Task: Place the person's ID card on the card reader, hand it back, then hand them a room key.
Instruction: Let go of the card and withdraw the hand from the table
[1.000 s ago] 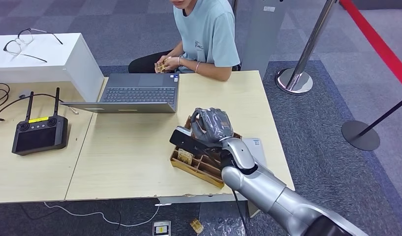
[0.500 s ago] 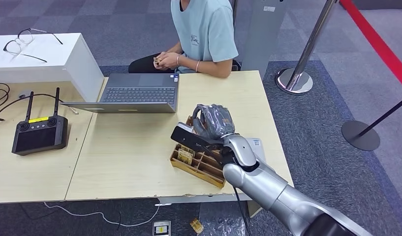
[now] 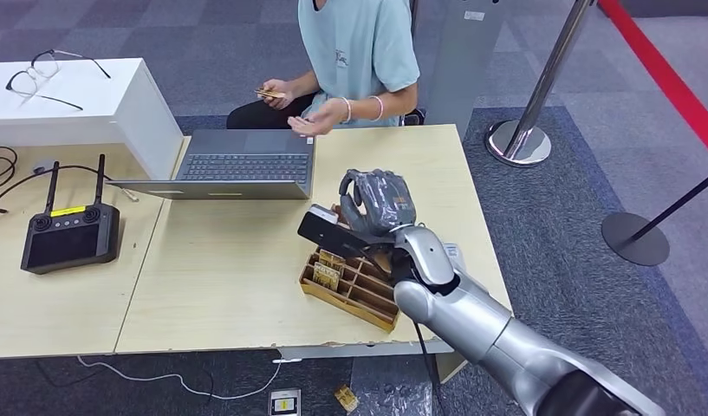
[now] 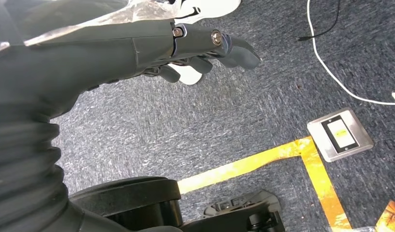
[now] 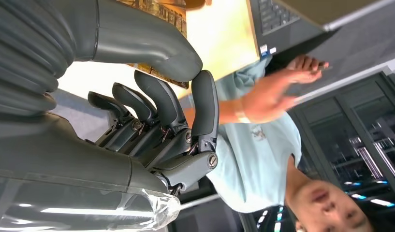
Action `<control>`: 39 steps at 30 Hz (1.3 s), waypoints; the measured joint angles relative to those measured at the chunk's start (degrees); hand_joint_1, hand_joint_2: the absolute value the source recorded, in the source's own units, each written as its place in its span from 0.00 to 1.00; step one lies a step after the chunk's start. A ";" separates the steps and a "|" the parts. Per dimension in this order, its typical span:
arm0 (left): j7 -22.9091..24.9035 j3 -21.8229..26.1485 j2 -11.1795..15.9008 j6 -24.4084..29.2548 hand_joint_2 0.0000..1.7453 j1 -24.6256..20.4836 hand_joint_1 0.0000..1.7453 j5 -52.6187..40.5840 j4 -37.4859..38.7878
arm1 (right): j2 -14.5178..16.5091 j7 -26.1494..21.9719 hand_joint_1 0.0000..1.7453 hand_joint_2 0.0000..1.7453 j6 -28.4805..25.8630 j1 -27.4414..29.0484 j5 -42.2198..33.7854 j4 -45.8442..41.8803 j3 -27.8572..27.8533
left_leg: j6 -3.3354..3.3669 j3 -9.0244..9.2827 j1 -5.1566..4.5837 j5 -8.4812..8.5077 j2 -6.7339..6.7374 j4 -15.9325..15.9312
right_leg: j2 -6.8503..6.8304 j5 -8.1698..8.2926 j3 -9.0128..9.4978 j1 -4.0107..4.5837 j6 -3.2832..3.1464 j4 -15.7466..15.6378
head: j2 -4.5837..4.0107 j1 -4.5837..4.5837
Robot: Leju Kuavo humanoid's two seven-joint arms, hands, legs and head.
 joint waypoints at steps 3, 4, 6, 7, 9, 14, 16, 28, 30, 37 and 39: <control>-0.16 0.00 0.01 0.02 1.00 0.00 0.00 0.02 0.00 | -0.26 0.42 1.00 1.00 0.57 -0.84 0.10 -0.95 -0.05 | 0.00 0.00 0.00 0.00 0.00 0.00 | 0.00 0.00 0.00 0.00 0.00 0.00 | 0.00 -0.01; -0.24 0.00 0.01 0.04 1.00 0.00 0.00 0.03 0.00 | -0.33 0.50 1.00 1.00 0.68 -1.13 0.13 -1.20 -0.09 | 0.00 0.00 0.00 0.00 0.00 0.00 | 0.00 0.00 0.00 0.00 0.00 0.00 | 0.00 0.00; -0.37 0.00 0.01 0.08 1.00 0.00 0.00 0.04 0.00 | -0.45 0.67 1.00 1.00 0.90 -1.68 0.25 -1.70 -0.25 | 0.00 0.01 0.00 0.00 0.00 0.00 | 0.00 0.00 0.00 0.00 0.00 0.00 | 0.00 0.00; -0.42 0.00 0.01 0.09 1.00 0.00 0.00 0.04 0.00 | -0.52 0.78 1.00 1.00 1.00 -1.93 0.35 -1.96 -0.32 | 0.00 0.01 0.00 0.00 0.00 0.00 | 0.00 0.00 0.00 0.00 0.00 0.00 | 0.00 0.00; -0.45 0.00 0.01 0.10 1.00 0.00 0.00 0.03 0.00 | -0.69 0.97 1.00 1.00 1.26 -2.41 0.63 -2.46 -0.43 | 0.00 0.00 0.00 0.00 0.00 0.00 | 0.00 0.00 0.00 0.00 0.00 0.00 | 0.00 0.00; -0.46 0.00 -0.01 0.16 1.00 0.00 0.00 -0.16 0.00 | -1.03 1.36 1.00 1.00 2.03 -3.77 0.81 -3.19 -0.70 | 0.00 0.00 0.00 0.00 0.00 0.00 | 0.00 0.00 0.00 0.00 0.00 0.01 | 0.00 0.00; -0.45 -0.01 -0.02 0.13 1.00 0.00 0.00 -0.25 0.00 | -1.15 1.47 1.00 1.00 2.33 -4.51 0.71 -3.22 -0.83 | 0.00 0.00 0.00 0.00 0.00 0.00 | 0.00 0.00 0.00 0.00 0.00 0.01 | 0.00 0.00; -0.34 -0.03 -0.04 0.09 1.00 -0.13 0.00 -0.88 0.00 | -1.86 1.83 1.00 1.00 3.47 -8.42 -0.02 -2.78 -1.13 | 0.00 -0.01 0.00 0.00 -0.01 0.00 | 0.00 0.00 0.00 0.00 0.00 0.01 | 0.00 -0.01; -0.27 -0.04 -0.04 0.09 1.00 -0.23 0.00 -0.98 0.00 | -1.92 1.85 1.00 1.00 3.50 -8.69 -0.03 -2.62 -1.13 | 0.00 -0.01 0.00 0.00 -0.01 0.00 | 0.00 0.00 0.00 0.00 0.00 0.01 | 0.00 0.01; -0.17 -0.37 -0.03 0.09 1.00 -0.55 0.00 -1.11 0.00 | -1.98 1.85 0.01 1.00 3.26 -8.78 -0.21 -1.58 -1.10 | 0.00 -0.01 0.00 0.00 -0.01 0.00 | 0.00 0.00 0.00 0.00 0.00 0.01 | 0.00 0.00; -0.17 -0.49 -0.04 0.09 1.00 -0.57 0.00 -1.11 0.00 | -2.01 1.81 0.00 1.00 3.14 -8.77 -0.10 -1.24 -1.08 | 0.00 -0.01 0.00 0.00 -0.01 0.00 | 0.00 0.00 0.00 0.00 0.00 0.01 | 0.00 0.01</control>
